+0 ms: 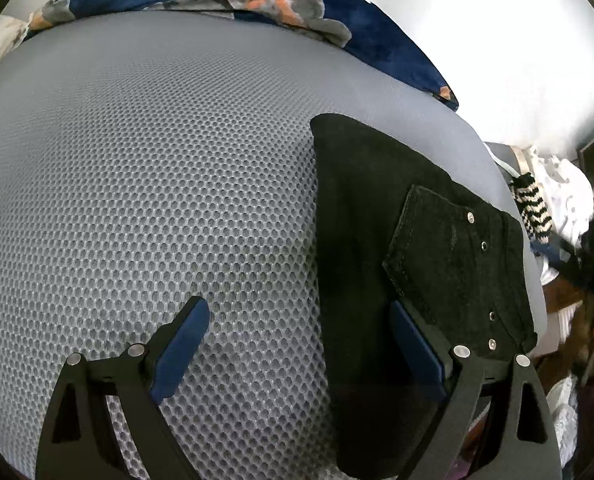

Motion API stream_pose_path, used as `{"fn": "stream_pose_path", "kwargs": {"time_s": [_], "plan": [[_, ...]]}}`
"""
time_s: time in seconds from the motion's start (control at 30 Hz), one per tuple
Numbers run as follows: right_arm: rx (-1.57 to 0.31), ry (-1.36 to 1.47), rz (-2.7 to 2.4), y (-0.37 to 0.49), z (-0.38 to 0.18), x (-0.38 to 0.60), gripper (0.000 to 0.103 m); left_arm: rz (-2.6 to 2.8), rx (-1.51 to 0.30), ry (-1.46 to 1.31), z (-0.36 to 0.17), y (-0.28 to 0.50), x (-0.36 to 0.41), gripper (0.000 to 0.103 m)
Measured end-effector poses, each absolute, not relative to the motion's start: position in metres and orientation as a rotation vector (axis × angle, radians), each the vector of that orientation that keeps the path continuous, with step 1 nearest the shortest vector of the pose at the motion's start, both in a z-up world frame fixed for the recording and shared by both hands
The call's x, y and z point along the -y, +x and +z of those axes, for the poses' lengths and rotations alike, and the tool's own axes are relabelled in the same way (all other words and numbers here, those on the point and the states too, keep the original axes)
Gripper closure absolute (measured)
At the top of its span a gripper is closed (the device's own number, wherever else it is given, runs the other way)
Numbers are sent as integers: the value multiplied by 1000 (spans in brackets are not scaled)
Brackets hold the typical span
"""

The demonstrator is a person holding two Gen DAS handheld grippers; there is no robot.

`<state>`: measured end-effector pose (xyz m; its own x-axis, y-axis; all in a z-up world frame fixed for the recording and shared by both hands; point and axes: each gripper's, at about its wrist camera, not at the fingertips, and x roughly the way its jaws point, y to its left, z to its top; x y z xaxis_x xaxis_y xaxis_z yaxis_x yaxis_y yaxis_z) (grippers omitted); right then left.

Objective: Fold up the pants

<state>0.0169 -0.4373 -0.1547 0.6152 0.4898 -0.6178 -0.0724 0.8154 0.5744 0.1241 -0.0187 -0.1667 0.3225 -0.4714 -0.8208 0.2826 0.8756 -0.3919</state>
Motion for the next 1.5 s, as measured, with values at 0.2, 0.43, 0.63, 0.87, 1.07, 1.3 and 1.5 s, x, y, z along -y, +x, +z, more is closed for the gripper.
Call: {"fn": "stream_pose_path", "kwargs": {"time_s": [0.2, 0.43, 0.63, 0.87, 1.07, 1.3, 1.5], "plan": [[-901, 552, 377, 12, -191, 411, 54, -468, -1133, -142, -164, 112, 19, 12], [-922, 440, 353, 14, -186, 393, 98, -410, -1060, 20, -155, 100, 35, 12], [-919, 529, 376, 10, -206, 415, 93, -414, -1044, 17, -156, 95, 33, 12], [-795, 661, 313, -9, -192, 443, 35, -527, -1050, -96, -149, 105, 17, 12], [-840, 691, 329, -4, -208, 442, 35, -601, -1059, -53, -151, 116, 31, 12], [-851, 751, 384, 14, -221, 435, 34, -654, -1139, -78, -164, 131, 43, 12], [-866, 715, 440, 23, -218, 418, 24, -652, -1102, 35, -164, 126, 65, 12]]}}
